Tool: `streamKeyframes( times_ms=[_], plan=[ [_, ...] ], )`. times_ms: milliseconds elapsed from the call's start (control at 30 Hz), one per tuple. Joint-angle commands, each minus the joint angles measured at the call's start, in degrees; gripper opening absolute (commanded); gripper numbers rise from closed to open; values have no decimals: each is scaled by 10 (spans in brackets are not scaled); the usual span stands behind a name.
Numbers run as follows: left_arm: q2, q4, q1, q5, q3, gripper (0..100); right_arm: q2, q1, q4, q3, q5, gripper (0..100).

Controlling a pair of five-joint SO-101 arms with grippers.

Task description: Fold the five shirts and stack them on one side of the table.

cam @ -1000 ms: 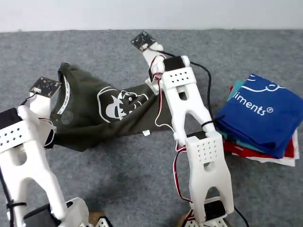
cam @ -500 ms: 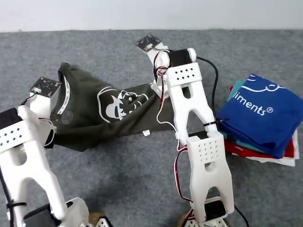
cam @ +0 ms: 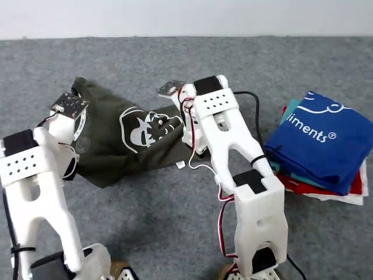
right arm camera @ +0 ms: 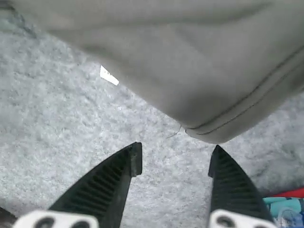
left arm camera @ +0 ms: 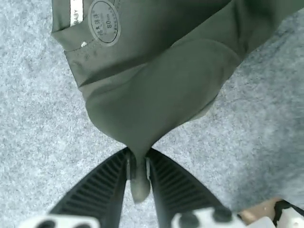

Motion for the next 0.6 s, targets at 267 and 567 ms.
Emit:
streamKeyframes(
  times_ms=[267, 567],
  plan=[
    [-22, -11, 3, 4, 1, 13, 89, 7, -69, -4, 23, 243],
    [-22, -11, 3, 4, 1, 13, 167, 8, -77, -4, 20, 199]
  ],
)
